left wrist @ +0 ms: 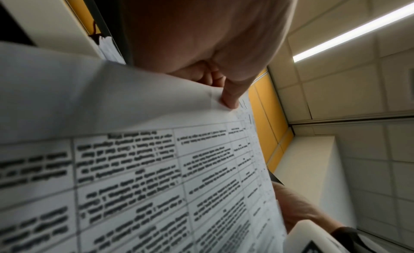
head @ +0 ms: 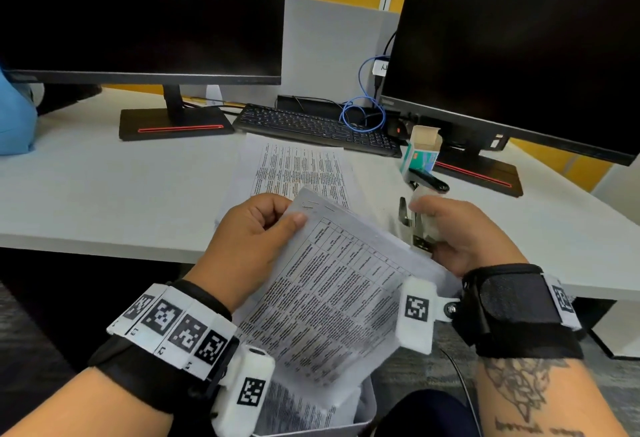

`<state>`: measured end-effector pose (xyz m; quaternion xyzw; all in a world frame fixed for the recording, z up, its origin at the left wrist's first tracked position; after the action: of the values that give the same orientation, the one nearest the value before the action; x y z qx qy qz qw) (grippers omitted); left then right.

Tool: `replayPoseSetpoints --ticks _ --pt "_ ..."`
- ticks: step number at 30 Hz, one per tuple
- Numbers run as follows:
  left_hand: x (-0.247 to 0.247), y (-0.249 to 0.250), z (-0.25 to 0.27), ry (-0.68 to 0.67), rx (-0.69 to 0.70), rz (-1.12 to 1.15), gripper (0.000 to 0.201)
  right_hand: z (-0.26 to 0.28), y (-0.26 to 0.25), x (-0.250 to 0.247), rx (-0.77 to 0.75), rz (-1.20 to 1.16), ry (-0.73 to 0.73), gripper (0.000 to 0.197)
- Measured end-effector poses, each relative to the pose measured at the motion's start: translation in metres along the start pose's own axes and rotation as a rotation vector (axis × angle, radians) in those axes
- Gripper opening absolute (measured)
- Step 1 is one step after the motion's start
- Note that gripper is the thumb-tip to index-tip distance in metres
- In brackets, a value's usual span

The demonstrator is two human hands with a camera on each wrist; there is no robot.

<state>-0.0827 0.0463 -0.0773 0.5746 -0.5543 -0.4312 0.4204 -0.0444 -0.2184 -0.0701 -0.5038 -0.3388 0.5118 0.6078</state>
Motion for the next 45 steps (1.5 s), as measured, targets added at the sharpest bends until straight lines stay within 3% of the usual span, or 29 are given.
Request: replayPoseSetpoints --ticks 4,7,11,14,16,18,19,20,22,24,26,30,34,40,43,45 --pt "0.002 -0.006 -0.001 -0.016 0.004 0.0 0.007 -0.013 0.004 -0.006 -0.027 0.259 0.07 0.048" --pt "0.003 -0.008 0.0 -0.016 0.022 0.001 0.009 -0.014 -0.002 -0.005 -0.127 0.396 0.108 0.038" --pt "0.004 -0.011 0.002 -0.024 0.037 0.007 0.009 0.01 -0.022 -0.001 -0.375 0.502 0.122 0.066" --pt "0.005 -0.014 0.005 -0.05 0.042 0.027 0.012 0.047 -0.038 0.013 -0.523 0.609 -0.025 0.045" --pt "0.005 -0.015 0.007 -0.06 0.066 0.037 0.021 0.06 -0.031 0.028 -0.472 0.843 -0.225 0.044" --pt "0.006 -0.015 0.01 -0.076 0.091 0.038 0.019 0.064 -0.015 0.038 -0.383 1.06 -0.332 0.029" --pt "0.006 -0.015 0.012 -0.086 0.097 0.027 0.017 0.063 -0.009 0.041 -0.369 1.127 -0.335 0.014" --pt "0.007 -0.015 0.014 -0.097 0.103 0.001 0.017 0.062 -0.004 0.044 -0.379 1.172 -0.337 0.013" --pt "0.007 -0.017 0.018 -0.124 0.105 -0.067 0.016 0.062 0.006 0.047 -0.389 1.24 -0.35 0.027" --pt "0.006 -0.024 0.019 -0.162 0.087 -0.132 0.014 0.063 0.014 0.051 -0.376 1.272 -0.373 0.019" --pt "0.004 -0.032 0.02 -0.209 0.063 -0.248 0.023 0.061 0.024 0.053 -0.352 1.31 -0.386 0.019" --pt "0.007 -0.044 0.023 -0.306 0.049 -0.544 0.024 0.057 0.042 0.057 -0.325 1.415 -0.374 0.039" --pt "0.01 -0.061 0.025 -0.379 0.036 -0.699 0.016 0.053 0.057 0.063 -0.266 1.472 -0.4 0.022" --pt "0.012 -0.083 0.025 -0.408 0.078 -0.887 0.017 0.043 0.079 0.074 -0.186 1.504 -0.428 0.032" --pt "0.011 -0.098 0.024 -0.431 0.016 -0.991 0.022 0.038 0.09 0.082 -0.193 1.545 -0.446 0.035" --pt "0.01 -0.107 0.024 -0.481 -0.045 -1.091 0.036 0.034 0.101 0.089 -0.148 1.576 -0.499 0.038"
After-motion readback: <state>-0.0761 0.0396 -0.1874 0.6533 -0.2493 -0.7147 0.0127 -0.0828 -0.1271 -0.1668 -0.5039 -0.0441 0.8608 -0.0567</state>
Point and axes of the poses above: each hand's wrist, its own z-axis away from the middle knuckle, its own x-axis out of the palm, y = z × x, the point moved 6 cm from there along -z, towards the middle knuckle, and after that the axes turned 2 degrees about x, right-handed, at the moved point
